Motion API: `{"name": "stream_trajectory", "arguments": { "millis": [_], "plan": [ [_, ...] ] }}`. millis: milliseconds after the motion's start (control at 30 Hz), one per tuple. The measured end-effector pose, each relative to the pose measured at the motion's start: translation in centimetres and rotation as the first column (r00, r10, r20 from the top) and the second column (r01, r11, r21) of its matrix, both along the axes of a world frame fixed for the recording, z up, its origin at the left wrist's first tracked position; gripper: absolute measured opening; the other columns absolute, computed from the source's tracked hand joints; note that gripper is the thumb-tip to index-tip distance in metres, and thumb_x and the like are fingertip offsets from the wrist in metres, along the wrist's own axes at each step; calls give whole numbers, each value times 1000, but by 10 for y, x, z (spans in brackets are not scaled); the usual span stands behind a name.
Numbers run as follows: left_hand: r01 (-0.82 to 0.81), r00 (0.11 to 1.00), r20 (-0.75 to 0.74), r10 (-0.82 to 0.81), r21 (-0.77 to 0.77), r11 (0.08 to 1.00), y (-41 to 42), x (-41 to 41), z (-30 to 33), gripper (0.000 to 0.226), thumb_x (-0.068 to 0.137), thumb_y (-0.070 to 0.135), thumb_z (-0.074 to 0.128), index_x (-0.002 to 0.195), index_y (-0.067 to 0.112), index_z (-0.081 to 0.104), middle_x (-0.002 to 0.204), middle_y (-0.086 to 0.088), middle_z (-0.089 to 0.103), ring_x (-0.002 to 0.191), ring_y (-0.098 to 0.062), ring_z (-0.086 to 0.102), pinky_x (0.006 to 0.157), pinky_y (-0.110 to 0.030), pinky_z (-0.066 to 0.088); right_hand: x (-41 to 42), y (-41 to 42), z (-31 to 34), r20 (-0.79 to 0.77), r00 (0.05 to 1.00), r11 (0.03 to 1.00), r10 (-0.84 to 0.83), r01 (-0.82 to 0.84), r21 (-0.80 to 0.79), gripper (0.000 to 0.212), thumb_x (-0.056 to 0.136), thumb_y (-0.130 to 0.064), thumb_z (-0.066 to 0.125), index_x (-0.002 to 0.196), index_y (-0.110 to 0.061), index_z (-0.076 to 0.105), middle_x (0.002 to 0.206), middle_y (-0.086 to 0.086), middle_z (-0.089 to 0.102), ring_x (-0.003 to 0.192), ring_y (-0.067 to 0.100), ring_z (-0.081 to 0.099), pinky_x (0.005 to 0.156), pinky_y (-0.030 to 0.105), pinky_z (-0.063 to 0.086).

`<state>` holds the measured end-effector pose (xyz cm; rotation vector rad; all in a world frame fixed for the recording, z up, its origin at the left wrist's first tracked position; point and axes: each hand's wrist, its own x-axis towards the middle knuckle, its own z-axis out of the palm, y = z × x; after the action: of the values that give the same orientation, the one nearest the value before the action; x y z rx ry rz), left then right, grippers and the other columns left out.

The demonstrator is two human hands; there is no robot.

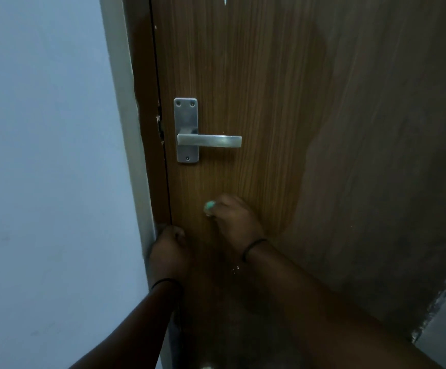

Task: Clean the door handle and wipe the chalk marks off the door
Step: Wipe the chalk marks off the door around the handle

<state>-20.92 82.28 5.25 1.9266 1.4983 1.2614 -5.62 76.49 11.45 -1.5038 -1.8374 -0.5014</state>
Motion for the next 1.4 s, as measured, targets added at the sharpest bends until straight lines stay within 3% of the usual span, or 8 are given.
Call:
{"name": "stream_trajectory", "arguments": {
  "millis": [133,333,633,767,900,1067,1267,1400],
  "plan": [
    [109,985,119,-125,133,985,-9,21,32,11,97,22,51,90,29,56,89,7,59,79,-8,53,61,-15,32,77,-54,0,-257,957,990,-136,142,5,15,80,5,66,84,-8,74,90,9,65,86,24,63,78,37,54],
    [75,922,326,-208,375,924,-25,44,117,12,96,16,50,90,25,52,83,9,55,75,0,51,64,-16,35,100,-45,139,-613,778,851,-139,411,328,20,82,2,64,92,-10,76,93,3,68,81,14,64,78,1,43],
    [74,968,169,-185,514,855,-1,-4,167,12,86,28,51,77,33,44,71,14,48,66,-2,50,56,-17,36,3,14,315,-234,970,833,-66,182,522,25,81,-5,58,98,-11,75,101,12,68,95,26,64,83,22,44],
    [38,967,190,-173,560,827,-3,-5,181,11,94,37,40,86,32,46,73,15,50,69,0,51,56,-14,33,-55,51,316,187,982,937,29,-92,337,26,86,5,55,103,-1,73,111,21,66,108,35,59,95,35,45],
    [23,981,143,-134,598,801,-4,-2,194,7,96,30,43,90,31,45,78,15,46,71,1,49,57,-10,31,-67,61,301,453,891,984,-36,-48,173,28,93,0,52,111,-10,71,119,10,61,112,26,53,93,31,44],
    [12,980,158,-121,558,830,3,-4,196,10,97,28,42,95,25,52,86,9,54,76,-3,52,63,-11,37,-39,45,337,3,994,890,-106,94,447,24,91,-4,54,105,-8,73,114,12,64,108,24,59,95,29,45],
    [-15,956,276,-100,387,922,-12,5,169,12,101,23,42,98,21,54,85,7,57,73,-1,52,57,-14,33,-59,35,269,413,910,997,28,2,-73,23,93,-5,56,111,-11,69,119,7,59,110,19,54,92,24,42],
    [48,937,310,-165,351,935,-26,3,165,21,103,24,38,106,16,57,90,3,62,80,-7,57,61,-17,39,-27,23,236,-50,999,986,-14,22,163,20,91,-5,57,100,-13,74,106,2,65,97,10,59,84,15,44]
  ]
}}
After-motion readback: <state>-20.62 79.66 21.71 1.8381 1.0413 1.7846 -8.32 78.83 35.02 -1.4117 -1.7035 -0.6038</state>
